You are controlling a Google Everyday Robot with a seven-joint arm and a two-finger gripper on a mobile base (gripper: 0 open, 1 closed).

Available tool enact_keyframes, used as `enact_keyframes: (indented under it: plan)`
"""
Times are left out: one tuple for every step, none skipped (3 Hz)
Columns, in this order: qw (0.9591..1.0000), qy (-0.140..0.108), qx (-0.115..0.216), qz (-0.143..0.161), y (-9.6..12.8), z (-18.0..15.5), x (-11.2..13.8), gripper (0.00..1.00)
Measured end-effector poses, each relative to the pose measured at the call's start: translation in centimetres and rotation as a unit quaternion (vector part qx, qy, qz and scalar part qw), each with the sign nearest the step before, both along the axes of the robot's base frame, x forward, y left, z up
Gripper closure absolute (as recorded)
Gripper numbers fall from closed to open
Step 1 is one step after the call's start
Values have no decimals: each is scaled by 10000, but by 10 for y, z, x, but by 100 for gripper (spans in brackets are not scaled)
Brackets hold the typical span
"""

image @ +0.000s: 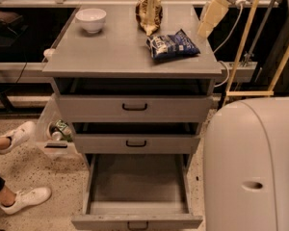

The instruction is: Place blue chip bag into bottom drawer

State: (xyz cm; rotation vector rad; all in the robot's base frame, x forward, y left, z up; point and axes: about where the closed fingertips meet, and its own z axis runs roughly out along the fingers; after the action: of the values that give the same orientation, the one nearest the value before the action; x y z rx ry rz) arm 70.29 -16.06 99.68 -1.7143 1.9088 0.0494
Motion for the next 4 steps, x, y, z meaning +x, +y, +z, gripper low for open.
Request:
enact_keyframes:
  plan:
    - [9980,-210,539,274,21,2,14,0]
    - [9974,-307,601,261,25,3,21,0]
    - [9970,-339,665,204,27,-1,28,0]
    - [9923,-230,1189,242,49,-35,56,0]
